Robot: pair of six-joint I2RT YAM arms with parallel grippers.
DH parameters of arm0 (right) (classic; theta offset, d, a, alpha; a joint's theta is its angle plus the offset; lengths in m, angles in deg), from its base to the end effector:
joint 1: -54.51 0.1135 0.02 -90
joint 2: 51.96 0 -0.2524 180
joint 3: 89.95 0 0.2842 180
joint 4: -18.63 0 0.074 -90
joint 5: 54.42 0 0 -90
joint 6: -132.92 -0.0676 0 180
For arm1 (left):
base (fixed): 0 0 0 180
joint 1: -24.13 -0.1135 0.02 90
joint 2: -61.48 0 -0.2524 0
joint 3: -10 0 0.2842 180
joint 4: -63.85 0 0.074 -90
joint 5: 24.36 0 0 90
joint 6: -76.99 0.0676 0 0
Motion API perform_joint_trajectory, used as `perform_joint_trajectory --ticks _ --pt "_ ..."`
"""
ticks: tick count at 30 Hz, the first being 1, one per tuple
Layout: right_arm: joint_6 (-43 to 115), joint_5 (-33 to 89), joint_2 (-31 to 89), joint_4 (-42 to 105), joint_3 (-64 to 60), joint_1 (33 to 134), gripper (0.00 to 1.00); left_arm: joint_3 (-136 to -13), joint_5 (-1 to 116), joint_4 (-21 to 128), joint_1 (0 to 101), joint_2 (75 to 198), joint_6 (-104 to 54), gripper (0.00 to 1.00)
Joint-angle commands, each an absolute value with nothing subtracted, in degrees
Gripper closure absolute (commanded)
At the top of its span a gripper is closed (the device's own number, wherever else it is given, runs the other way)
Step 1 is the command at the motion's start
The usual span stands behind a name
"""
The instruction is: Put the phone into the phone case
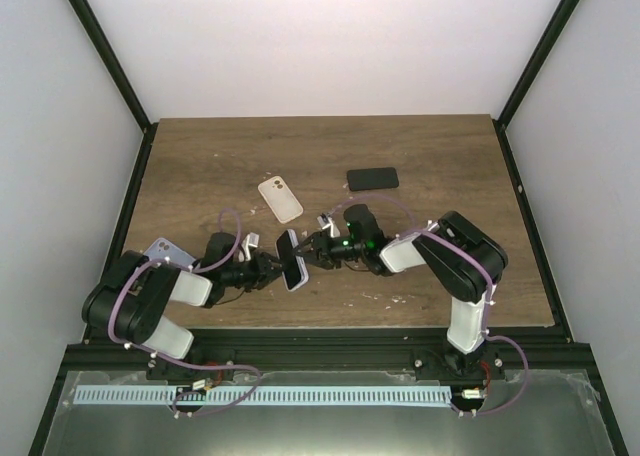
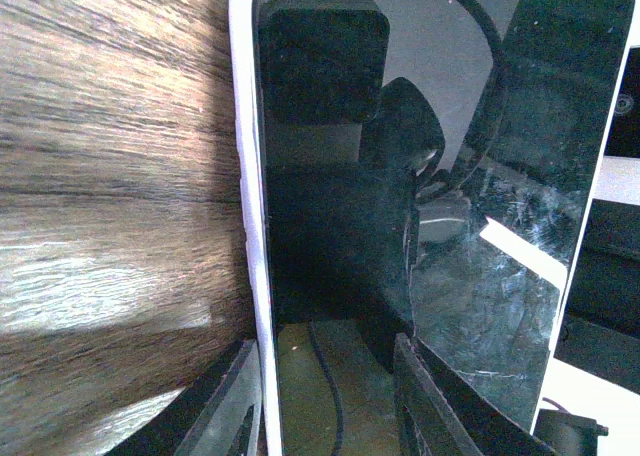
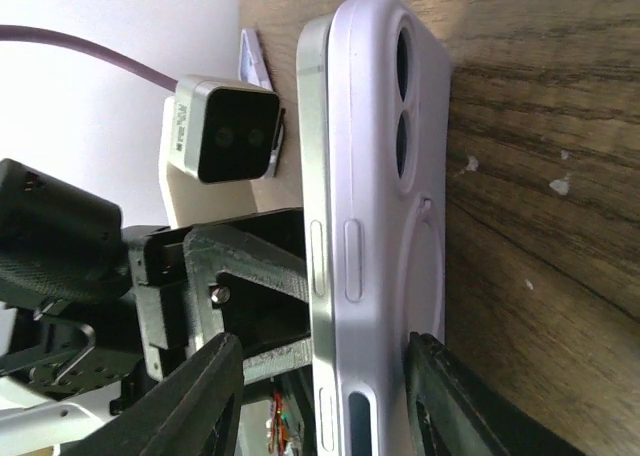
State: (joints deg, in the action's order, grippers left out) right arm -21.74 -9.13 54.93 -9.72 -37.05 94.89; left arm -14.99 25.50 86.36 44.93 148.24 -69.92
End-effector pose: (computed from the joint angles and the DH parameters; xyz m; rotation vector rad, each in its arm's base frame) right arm 0.2514 0.2762 0.0723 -0.1021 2.4689 1.7932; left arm 0.2065 -0.1251 0.0356 -0.3604 2.4926 -1.4443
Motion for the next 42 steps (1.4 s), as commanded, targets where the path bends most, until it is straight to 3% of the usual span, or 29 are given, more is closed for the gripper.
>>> perform_joint_trajectory --ticks 1,3,13,16,18,20,22,26,30,37,42 --pt "-14.3 -9.9 53.4 0.2 -32.2 96.6 0.54 -15.4 25.3 80.1 46.2 147.9 -68.2 0.61" --pt "-13.6 -9.6 53.2 1.1 -32.0 96.6 0.56 -15.5 25.5 79.8 46.2 147.8 -68.1 0.61" --pt "-7.9 -6.3 51.9 8.6 -30.5 96.6 0.88 -15.7 26.0 78.9 46.2 147.4 -67.7 0.62" --pt "-7.2 -5.4 51.4 9.9 -30.2 96.6 0.93 -15.7 26.3 78.3 46.2 147.3 -67.4 0.62" --pt "-6.6 -4.9 51.1 11.1 -29.8 96.6 0.92 -15.8 26.4 78.1 46.2 147.4 -67.4 0.62" --pt "-6.4 -4.7 50.9 11.6 -29.6 96.6 0.83 -15.9 26.4 78.0 46.2 147.5 -67.3 0.62" --pt "-6.4 -4.8 51.0 11.3 -29.5 96.6 0.8 -15.9 26.4 77.8 46.2 147.5 -67.2 0.62" --pt "-5.6 -4.7 50.8 11.0 -29.6 96.6 0.92 -15.7 25.6 78.1 46.2 146.2 -67.6 0.62" --pt "-4.9 -4.2 47.5 9.8 -30.7 96.5 0.99 -16.1 25.7 75.2 46.0 140.3 -67.8 0.56" --pt "-7.5 -3.5 35.4 3.8 -36.5 95.3 0.99 -22.4 28.0 56.6 45.1 121.6 -65.0 0.37" --pt "-9.3 -4.6 28.0 -1.7 -39.7 95.3 0.99 -25.2 29.1 51.5 44.5 108.8 -66.1 0.29"
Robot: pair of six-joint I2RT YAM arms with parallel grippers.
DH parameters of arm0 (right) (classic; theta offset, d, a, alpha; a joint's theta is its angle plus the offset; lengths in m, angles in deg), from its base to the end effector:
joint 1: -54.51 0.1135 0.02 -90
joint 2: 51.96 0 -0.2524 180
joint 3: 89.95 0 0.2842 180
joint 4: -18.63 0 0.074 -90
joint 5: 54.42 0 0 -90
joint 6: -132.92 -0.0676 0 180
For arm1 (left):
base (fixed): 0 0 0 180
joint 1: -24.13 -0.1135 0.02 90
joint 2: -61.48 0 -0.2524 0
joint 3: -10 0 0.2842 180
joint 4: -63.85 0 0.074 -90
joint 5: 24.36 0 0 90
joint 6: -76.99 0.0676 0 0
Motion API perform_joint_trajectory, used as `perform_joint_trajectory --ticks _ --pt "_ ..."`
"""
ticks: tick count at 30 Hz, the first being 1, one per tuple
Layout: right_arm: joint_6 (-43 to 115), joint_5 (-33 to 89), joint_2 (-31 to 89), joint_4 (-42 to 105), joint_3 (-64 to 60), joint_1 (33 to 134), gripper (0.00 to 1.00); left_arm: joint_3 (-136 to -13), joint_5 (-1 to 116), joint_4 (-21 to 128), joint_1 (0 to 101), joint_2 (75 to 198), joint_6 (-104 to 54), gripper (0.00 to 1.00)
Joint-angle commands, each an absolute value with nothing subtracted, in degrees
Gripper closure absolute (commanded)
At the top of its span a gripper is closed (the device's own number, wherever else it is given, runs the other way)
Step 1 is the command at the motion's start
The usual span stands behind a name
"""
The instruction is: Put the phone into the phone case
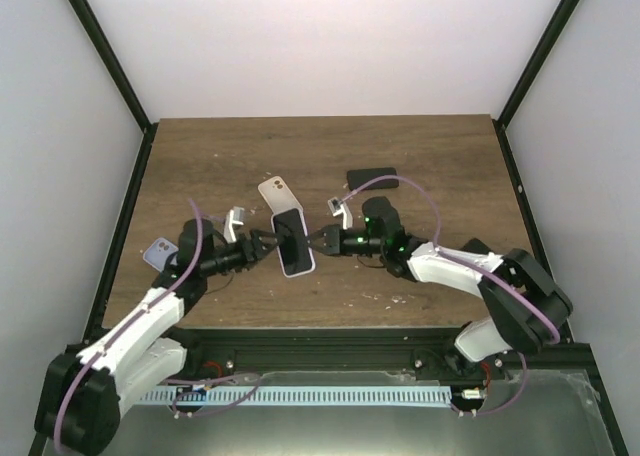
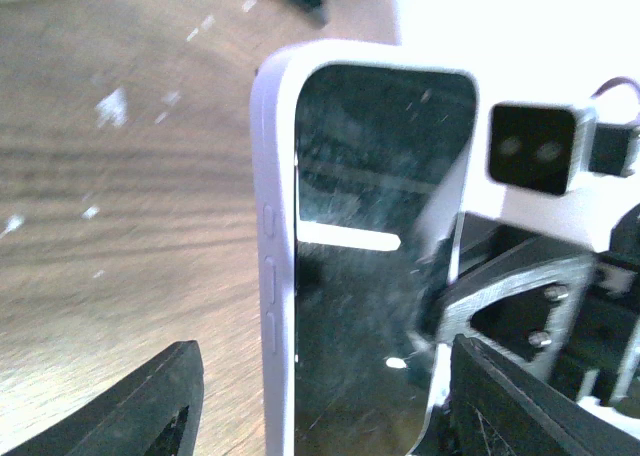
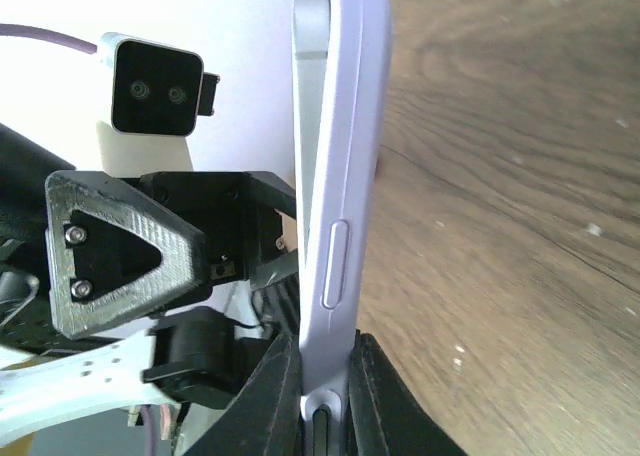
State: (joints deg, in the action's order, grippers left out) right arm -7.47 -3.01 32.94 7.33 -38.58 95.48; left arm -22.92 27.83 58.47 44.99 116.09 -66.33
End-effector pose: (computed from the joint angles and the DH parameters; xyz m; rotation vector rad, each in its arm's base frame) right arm 0.2380 0.2626 0.1599 -0.3386 2.2600 1.6130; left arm 0.2201 -0.1282 0.1562 -0.1740 2.2649 -1.4279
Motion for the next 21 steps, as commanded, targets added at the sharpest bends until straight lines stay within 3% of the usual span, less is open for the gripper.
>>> perform_joint_trajectory --ticks 1,14,21 --pt "-10.1 -5.1 26.8 -3.4 -40.5 95.3 0.99 -25.3 28.7 51.8 44.4 106.6 -66.7 0.28" --pt "-17.9 -10.2 22.9 -17.1 -44.2 95.4 0.99 -22.4 18.2 68.8 44.5 104.1 -73.9 0.39" --pt "-19.1 -10.7 23.7 -18.0 -44.2 95.8 0.97 -22.2 16.6 71.3 44.8 105.7 -73.9 0.69"
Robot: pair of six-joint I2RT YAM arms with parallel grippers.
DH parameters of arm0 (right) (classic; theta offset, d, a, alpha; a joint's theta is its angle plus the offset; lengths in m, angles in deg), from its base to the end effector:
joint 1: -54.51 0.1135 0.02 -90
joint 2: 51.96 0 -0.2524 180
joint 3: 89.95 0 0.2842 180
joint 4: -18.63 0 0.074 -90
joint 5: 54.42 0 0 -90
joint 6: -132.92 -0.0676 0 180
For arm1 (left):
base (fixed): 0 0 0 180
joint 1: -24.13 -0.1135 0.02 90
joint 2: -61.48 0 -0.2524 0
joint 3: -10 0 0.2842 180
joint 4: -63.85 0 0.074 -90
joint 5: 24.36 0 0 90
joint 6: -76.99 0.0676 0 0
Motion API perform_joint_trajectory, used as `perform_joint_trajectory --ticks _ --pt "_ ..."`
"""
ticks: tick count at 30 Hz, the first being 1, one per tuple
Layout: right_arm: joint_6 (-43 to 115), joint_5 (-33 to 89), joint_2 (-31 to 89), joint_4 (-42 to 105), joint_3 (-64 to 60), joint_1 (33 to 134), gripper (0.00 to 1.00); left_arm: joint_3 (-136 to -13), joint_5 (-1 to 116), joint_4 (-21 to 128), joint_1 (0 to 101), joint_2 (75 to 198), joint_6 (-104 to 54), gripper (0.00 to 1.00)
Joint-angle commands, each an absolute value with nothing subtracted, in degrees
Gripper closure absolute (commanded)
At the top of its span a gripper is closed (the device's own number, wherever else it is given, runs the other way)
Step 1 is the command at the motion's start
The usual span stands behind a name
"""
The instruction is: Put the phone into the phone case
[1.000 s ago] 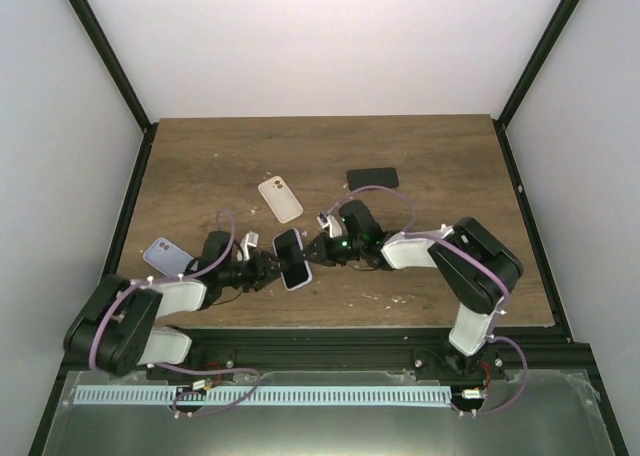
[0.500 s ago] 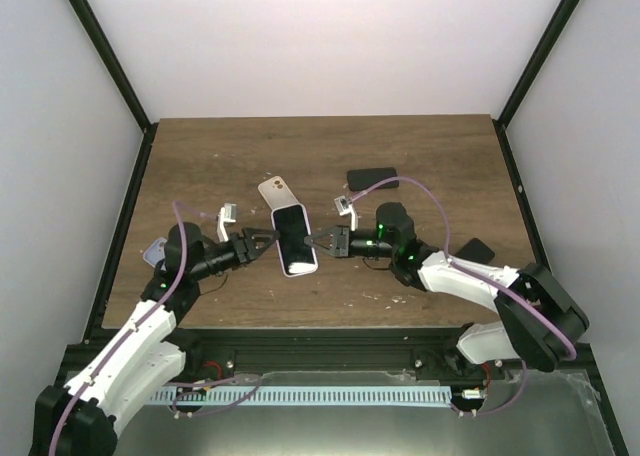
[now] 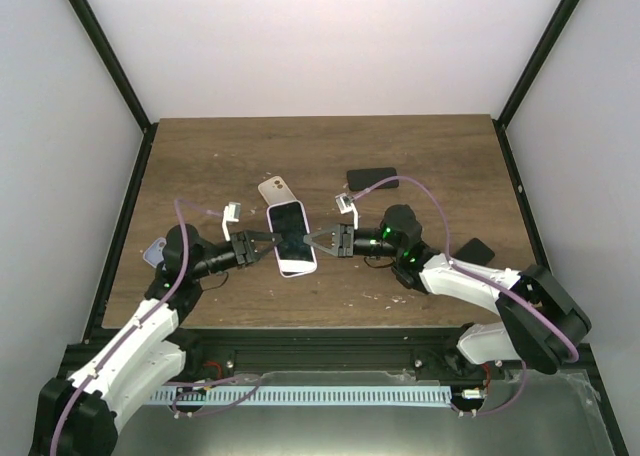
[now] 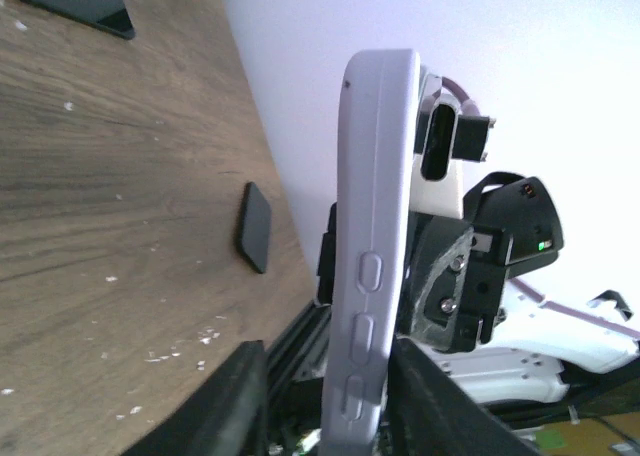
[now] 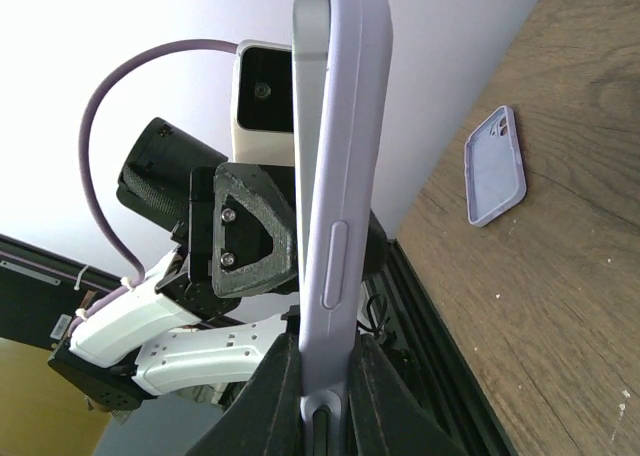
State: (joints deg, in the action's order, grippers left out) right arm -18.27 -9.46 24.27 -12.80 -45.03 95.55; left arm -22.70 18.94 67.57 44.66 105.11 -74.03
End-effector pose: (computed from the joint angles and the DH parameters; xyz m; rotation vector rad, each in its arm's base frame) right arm 0.2133 0.2491 0.2112 -0.4271 1.9285 1.8976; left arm 0.2035 -0.1288 0.2187 0.0204 1.9903 -1.6791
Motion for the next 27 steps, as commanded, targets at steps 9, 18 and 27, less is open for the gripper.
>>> perform_joint_trajectory --ticks 9,18,27 --pt "-17.1 -12.2 23.3 -13.6 -42.7 95.8 0.92 -21.0 12.7 81.0 44.9 109.1 -75.3 0.86" --pt "-13.7 -10.0 20.4 2.3 -37.0 94.3 0.56 -22.5 6.8 81.4 45.0 109.1 -73.1 0.99" --pt "-12.0 -9.6 20.9 6.0 -31.9 93.3 0.62 -24.8 5.0 76.4 45.2 108.1 -69.1 1.0"
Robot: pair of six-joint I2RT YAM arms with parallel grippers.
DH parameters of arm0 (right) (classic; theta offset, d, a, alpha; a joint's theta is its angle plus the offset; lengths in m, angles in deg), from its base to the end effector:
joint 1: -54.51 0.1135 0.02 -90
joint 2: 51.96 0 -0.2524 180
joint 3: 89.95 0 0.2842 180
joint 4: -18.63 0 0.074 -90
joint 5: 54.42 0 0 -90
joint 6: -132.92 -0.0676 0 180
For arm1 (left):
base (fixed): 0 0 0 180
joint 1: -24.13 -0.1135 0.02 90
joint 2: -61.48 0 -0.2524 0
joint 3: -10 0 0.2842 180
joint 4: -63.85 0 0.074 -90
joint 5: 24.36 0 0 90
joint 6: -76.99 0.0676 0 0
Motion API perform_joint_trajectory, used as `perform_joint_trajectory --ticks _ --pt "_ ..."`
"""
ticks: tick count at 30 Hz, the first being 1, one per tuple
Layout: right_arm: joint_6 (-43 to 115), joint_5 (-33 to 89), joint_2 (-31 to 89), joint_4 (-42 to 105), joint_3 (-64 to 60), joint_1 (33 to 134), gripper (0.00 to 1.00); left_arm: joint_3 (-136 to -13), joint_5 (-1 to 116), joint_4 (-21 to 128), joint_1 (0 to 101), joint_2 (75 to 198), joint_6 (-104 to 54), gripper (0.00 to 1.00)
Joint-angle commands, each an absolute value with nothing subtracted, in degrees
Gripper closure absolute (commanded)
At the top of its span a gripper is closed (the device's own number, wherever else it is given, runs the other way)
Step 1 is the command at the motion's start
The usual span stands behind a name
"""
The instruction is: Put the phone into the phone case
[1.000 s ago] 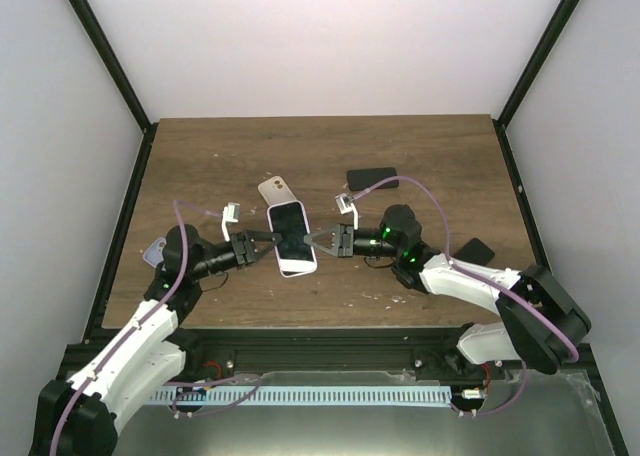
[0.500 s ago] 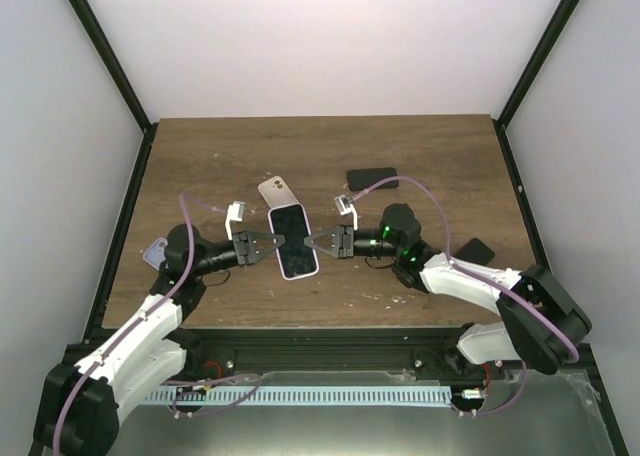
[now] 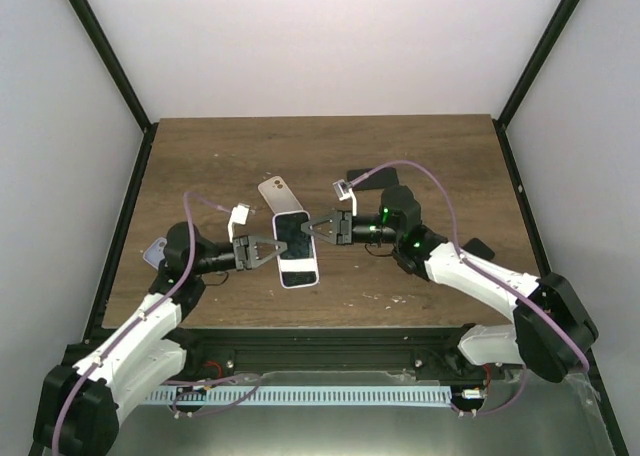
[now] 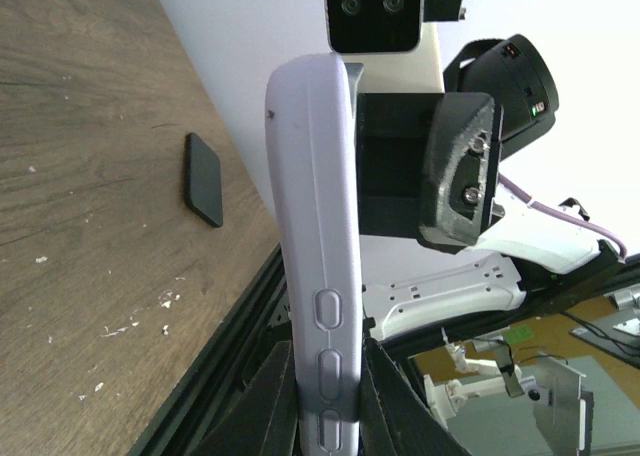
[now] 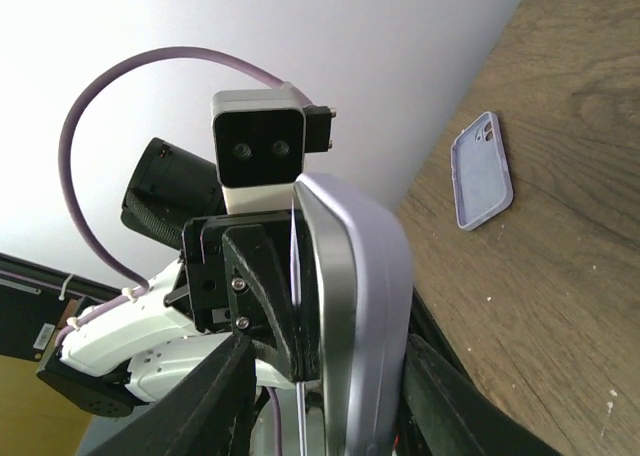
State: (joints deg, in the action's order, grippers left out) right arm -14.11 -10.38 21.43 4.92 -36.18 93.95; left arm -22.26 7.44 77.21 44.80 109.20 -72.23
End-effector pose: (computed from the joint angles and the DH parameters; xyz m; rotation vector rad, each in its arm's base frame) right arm 0.2285 0.2509 0.2475 -0.4314 2.0064 1.8308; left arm 0.1983 -0.1362 0.2205 0.3036 1.9300 -1.8002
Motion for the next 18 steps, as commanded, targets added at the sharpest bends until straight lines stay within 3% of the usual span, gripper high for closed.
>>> perform_joint_trajectory --ticks 1,6,10,16,18 --pt "-11.9 -9.3 21.0 5.9 -31.5 93.2 0.64 -24.8 4.9 76.1 45.2 108.1 -68.9 1.0" --pt "-11.5 -8.4 21.2 5.2 -31.2 92.6 0.82 -24.6 5.3 73.7 45.2 108.2 -67.0 1.0" --pt "-9.9 -8.7 20.9 4.4 -31.3 92.6 0.99 -26.8 8.8 61.8 45.2 109.0 -60.7 1.0" --pt "-5.9 -8.3 19.9 5.6 -32.0 92.6 0.99 -28.5 9.4 56.7 45.2 111.4 -57.9 1.0" --pt "-5.9 -8.6 20.1 6.0 -32.7 92.6 0.9 -28.6 9.4 57.5 45.2 111.5 -58.4 1.0"
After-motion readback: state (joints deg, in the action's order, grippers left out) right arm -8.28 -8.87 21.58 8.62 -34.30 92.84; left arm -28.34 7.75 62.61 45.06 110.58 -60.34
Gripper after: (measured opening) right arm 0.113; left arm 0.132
